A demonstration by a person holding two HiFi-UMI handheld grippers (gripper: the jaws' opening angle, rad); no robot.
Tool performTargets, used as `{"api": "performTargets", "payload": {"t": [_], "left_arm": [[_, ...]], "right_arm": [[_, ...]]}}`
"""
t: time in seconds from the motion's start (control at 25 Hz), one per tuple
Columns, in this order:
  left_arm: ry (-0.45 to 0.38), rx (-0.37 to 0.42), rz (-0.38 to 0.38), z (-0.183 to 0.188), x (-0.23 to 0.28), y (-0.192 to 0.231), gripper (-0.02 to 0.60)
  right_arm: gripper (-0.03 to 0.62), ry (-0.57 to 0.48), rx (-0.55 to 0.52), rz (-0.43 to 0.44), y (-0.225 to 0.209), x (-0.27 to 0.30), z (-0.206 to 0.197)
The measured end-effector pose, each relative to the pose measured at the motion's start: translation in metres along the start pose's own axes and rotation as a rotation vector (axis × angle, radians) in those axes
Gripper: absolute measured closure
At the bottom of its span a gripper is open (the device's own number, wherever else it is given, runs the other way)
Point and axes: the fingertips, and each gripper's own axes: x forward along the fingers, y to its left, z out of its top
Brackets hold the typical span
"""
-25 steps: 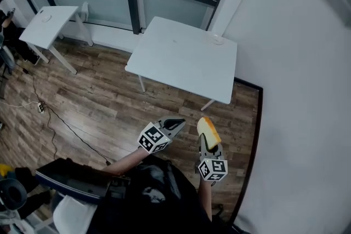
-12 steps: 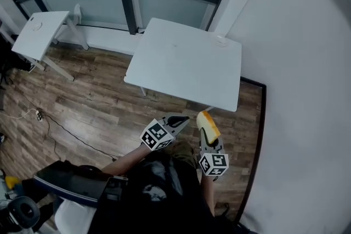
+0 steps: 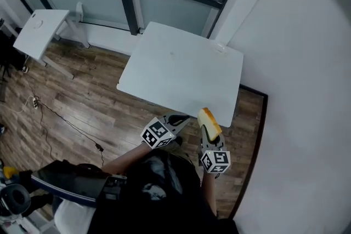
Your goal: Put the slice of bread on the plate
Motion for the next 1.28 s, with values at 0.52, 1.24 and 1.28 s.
{"api": "performTargets", "payload": {"t": [0.52, 1.24, 1.28], "left_arm": [[0.022, -0.025, 0.042, 0.026, 0.082, 0.073, 0.577], [0.103, -0.089, -0.017, 0.052, 0.18, 0.23, 0.577], [0.105, -0.089, 0.002, 0.05, 0.189, 0.239, 0.575]], "right_arm": [[0.496, 0.053, -0.015, 0.049, -0.084, 0.073, 0.023], [0.496, 0.145, -0.062, -0.03, -0.175, 0.24, 0.06], [0.496, 0.16, -0.079, -0.022, -0.185, 0.252, 0.057]]}}
